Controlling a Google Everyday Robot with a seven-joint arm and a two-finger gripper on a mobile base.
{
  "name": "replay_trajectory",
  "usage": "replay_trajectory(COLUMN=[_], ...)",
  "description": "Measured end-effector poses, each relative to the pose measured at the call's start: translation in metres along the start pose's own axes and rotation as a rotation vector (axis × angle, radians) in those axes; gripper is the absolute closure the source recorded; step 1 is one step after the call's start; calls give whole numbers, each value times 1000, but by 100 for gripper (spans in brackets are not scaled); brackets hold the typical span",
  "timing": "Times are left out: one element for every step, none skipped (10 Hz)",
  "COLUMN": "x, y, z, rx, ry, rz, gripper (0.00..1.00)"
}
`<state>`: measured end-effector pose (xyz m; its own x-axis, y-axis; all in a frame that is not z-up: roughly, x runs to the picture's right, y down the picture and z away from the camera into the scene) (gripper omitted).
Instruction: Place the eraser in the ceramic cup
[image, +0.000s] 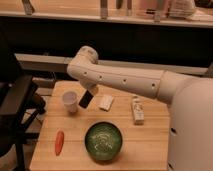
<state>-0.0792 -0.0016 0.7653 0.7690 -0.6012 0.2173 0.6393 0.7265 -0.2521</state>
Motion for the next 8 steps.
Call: replay_trajectory(x=[-11, -19, -23, -24, -24, -21, -21, -24], y=[-9, -18, -23, -24, -25, -26, -29, -33], z=[0, 0, 1, 2, 3, 5, 5, 6], rx=[11, 21, 30, 34, 44, 54, 59, 64], ry=[1, 4, 8, 13, 18, 19, 14, 10], rz=[-12, -24, -35, -37, -40, -37, -39, -45], gripper=[97, 97, 97, 97, 97, 97, 97, 97])
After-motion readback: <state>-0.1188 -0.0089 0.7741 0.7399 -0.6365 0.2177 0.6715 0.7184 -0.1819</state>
